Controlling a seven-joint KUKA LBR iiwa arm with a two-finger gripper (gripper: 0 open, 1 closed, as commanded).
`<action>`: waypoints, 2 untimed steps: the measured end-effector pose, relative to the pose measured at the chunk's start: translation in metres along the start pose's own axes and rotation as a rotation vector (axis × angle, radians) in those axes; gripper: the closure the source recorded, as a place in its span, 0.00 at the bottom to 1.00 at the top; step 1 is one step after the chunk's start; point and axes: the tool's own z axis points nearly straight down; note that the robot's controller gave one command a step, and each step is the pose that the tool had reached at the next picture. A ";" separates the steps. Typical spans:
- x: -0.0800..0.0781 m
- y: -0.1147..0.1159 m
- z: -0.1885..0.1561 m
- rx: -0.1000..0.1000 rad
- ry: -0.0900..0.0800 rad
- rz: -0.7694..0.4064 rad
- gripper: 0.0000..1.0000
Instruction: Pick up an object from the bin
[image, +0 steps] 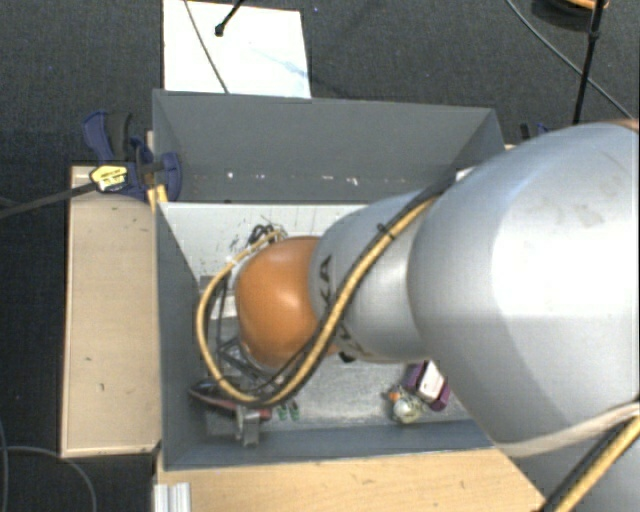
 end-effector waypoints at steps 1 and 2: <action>-0.003 0.007 -0.031 0.002 0.003 0.427 0.00; -0.002 0.001 -0.049 0.003 0.002 0.628 0.00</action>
Offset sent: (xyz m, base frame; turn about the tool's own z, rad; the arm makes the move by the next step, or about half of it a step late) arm 0.0012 0.0066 0.0303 0.4278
